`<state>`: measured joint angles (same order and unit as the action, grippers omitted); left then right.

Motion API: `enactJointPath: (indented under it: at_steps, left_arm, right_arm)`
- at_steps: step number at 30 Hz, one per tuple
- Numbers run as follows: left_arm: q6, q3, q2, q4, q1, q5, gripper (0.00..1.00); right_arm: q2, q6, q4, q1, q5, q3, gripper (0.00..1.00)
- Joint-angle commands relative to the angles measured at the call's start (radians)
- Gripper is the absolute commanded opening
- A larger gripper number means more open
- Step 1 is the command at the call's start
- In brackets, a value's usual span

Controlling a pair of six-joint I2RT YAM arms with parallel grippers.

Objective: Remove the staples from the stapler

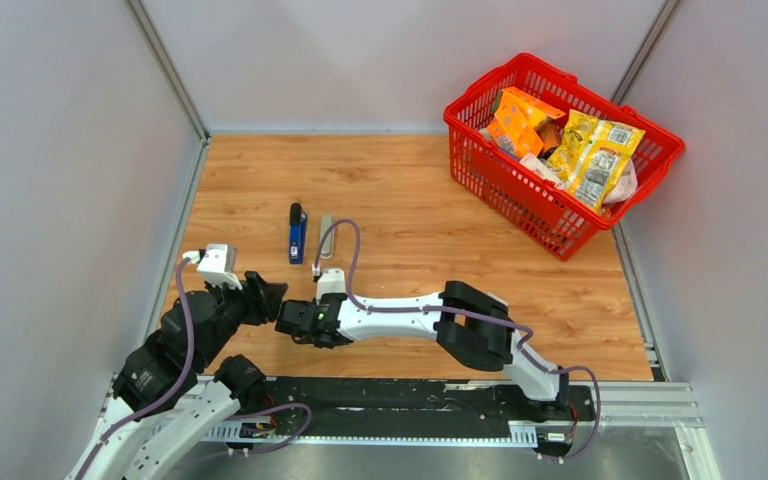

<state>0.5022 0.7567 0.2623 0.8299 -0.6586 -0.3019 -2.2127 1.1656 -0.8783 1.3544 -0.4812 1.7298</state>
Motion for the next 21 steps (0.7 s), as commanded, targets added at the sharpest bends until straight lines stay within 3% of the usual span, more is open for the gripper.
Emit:
enactJointPath:
  at_steps: [1,10,21]
  left_arm:
    - [-0.019,0.023,-0.009,-0.003,-0.001,-0.016,0.62]
    - [-0.016,0.021,-0.009,0.000,-0.001,-0.017,0.62]
    - [-0.017,0.020,-0.002,-0.003,-0.001,-0.020,0.62]
  right_arm:
    - [-0.044,0.008,-0.027,0.003,-0.034,0.028,0.25]
    - [-0.013,0.017,-0.039,0.003,-0.053,-0.001,0.13]
    - [0.151,0.045,-0.042,-0.015,-0.114,-0.145,0.12]
